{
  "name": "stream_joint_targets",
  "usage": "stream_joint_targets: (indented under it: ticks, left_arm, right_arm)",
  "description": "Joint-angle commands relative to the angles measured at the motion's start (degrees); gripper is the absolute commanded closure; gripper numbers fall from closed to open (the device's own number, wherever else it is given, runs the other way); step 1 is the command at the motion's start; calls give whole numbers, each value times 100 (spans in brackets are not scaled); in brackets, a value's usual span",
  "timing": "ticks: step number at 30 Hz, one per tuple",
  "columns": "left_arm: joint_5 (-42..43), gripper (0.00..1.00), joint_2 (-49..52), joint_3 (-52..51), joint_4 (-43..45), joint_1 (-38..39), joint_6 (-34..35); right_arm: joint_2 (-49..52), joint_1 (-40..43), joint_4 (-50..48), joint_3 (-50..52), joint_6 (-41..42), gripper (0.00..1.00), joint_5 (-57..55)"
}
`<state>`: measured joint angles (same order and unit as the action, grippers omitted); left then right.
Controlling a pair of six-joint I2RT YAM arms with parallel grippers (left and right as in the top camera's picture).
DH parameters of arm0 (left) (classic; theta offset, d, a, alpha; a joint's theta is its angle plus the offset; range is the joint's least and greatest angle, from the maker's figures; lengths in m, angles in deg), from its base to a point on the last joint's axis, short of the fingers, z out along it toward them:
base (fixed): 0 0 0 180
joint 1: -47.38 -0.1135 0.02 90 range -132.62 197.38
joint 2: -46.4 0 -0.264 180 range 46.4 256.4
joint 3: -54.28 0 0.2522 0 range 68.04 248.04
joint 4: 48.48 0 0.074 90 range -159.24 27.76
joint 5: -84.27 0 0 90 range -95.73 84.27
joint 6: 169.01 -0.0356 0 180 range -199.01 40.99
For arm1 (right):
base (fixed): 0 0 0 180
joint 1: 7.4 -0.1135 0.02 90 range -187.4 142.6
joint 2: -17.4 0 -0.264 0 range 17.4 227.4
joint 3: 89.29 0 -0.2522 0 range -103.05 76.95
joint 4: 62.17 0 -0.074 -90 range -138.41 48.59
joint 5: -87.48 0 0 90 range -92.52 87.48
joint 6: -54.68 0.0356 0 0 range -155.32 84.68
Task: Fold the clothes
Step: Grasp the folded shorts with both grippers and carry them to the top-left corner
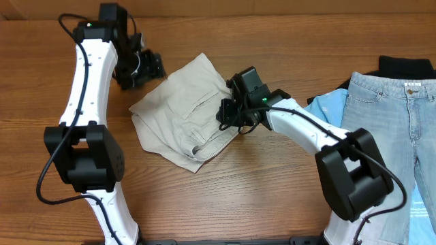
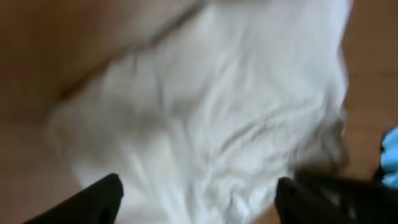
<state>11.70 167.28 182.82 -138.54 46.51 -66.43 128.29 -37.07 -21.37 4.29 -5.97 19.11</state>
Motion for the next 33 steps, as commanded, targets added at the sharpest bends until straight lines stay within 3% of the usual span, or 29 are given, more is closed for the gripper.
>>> stream_joint_targets:
  ticks: [1, 2, 10, 17, 26, 28, 31, 33]
  left_arm:
    - [94, 9, 13, -164, -601, -50, -131]
    - [57, 0, 13, -269, -713, -50, -146]
    - [92, 0, 13, -1646, -529, -61, -140]
    - [752, 0, 13, -3206, 1097, -81, 560]
    - [1921, 0, 13, -4350, 3589, 37, 1204]
    - [1963, 12, 13, -4680, 4409, 267, 1294]
    - [1950, 30, 13, -4721, 4524, 413, 1169]
    - [1952, 51, 13, -4715, 4531, 426, 1134]
  right_arm:
    - [424, 26, 9, -2, 247, 90, 122]
    - [525, 48, 0, -2, 249, 91, 258]
    - [754, 245, 4, -4, 262, 92, 719]
    - [754, 306, 24, -4, 216, 92, 807]
    - [754, 306, 2, -4, 175, 92, 935]
    - [754, 306, -17, -4, 177, 92, 938]
    - [754, 306, -2, -4, 177, 92, 940]
    - [754, 306, 4, -4, 177, 92, 940]
